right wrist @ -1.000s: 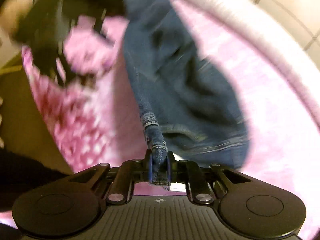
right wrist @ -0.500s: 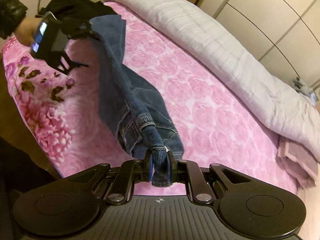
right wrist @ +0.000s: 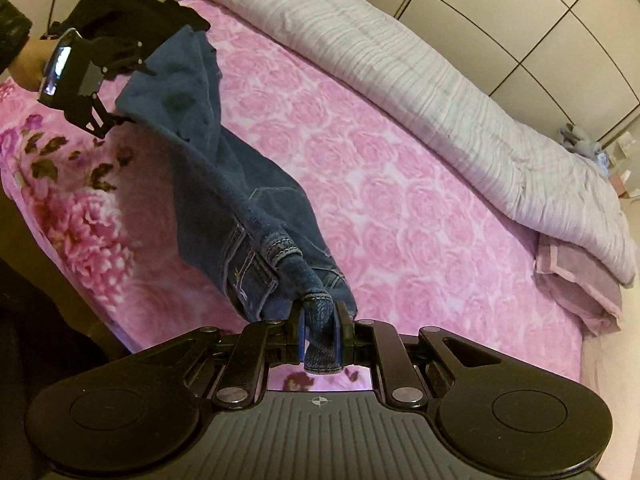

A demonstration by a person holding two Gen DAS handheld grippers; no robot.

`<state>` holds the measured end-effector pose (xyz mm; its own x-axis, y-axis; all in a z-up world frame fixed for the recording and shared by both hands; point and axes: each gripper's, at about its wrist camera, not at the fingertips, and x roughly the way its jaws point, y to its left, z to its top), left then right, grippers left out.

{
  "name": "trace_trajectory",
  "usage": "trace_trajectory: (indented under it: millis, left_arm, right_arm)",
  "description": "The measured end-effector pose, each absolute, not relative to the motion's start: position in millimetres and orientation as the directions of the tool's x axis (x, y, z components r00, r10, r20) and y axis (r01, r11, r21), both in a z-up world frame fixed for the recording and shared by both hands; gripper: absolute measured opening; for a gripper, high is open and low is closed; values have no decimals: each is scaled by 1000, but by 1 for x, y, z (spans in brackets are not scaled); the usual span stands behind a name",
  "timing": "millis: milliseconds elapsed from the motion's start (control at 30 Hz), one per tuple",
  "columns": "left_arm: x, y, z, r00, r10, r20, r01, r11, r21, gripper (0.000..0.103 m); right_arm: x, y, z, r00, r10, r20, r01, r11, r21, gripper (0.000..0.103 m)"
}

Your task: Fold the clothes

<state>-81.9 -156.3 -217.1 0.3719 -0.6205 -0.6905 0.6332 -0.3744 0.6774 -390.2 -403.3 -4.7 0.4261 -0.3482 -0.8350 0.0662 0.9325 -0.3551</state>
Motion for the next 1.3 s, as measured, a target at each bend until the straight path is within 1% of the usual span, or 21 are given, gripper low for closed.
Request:
trace_trajectory:
  millis: [33, 67, 100, 133, 200, 300, 433, 600, 733, 800, 900, 967, 1067, 1200, 1233, 1267, 1300]
  left_arm:
    - [-79, -159, -221, 363, -602, -711, 643, -390, 659, 55]
    - [-75, -163, -226, 354, -584, -730, 653, -404, 640, 35]
    - [-71, -165, -226, 344, -565, -750, 673, -408, 617, 26]
    - [-69, -165, -222, 338, -563, -754, 686, -402, 607, 11]
    - [-69, -164, -205, 323, -581, -747, 703, -381, 601, 5]
    - [-73, -165, -152, 269, -627, -731, 756, -333, 564, 4]
    - [-82, -165, -61, 178, -707, -685, 784, -319, 533, 4]
    - [-86, -174, 41, 95, -784, -614, 808, -299, 507, 4]
    - [-84, -198, 100, 93, -810, -579, 814, -273, 513, 4]
    - [-80, -220, 118, 104, -806, -583, 827, -255, 501, 4]
    - [-75, -272, 127, 128, -770, -624, 857, -231, 461, 4]
    - [-69, -321, 119, 155, -743, -651, 863, -219, 456, 4]
    - [-64, -399, 93, 206, -691, -693, 860, -211, 466, 5]
    - [-60, -508, 48, 271, -591, -760, 868, -193, 459, 6]
    - [-57, -532, 28, 298, -556, -776, 870, -175, 460, 9]
    - [-54, -557, 6, 327, -517, -791, 873, -155, 462, 14]
    - [-48, -578, -14, 353, -475, -806, 879, -127, 460, 18]
  right_arm:
    - [-392, -404, -3, 423, -356, -833, 64, 929, -364, 11]
    - [-394, -404, -2, 421, -363, -832, 62, 926, -373, 11]
    - [-397, -405, 0, 418, -375, -828, 64, 921, -384, 11]
    - [-401, -406, 3, 415, -395, -820, 76, 913, -402, 11]
    - [-410, -409, 8, 408, -436, -802, 98, 895, -436, 11]
    - [-424, -412, 19, 397, -498, -771, 137, 862, -487, 11]
    - [-452, -410, 52, 374, -616, -693, 245, 786, -567, 11]
    - [-479, -399, 106, 360, -755, -548, 410, 655, -634, 11]
    - [-484, -399, 144, 370, -805, -463, 448, 591, -671, 11]
    - [-480, -413, 153, 388, -814, -432, 451, 577, -681, 11]
    - [-464, -456, 154, 419, -807, -415, 448, 582, -679, 11]
    - [-450, -495, 141, 436, -788, -435, 428, 607, -669, 11]
    - [-425, -574, 105, 453, -733, -507, 385, 674, -631, 11]
    - [-390, -699, 40, 461, -633, -622, 339, 774, -535, 11]
    - [-379, -730, 21, 458, -602, -654, 328, 798, -505, 12]
    - [-366, -761, -2, 446, -565, -695, 319, 825, -466, 12]
    - [-353, -791, -26, 434, -525, -732, 310, 850, -426, 17]
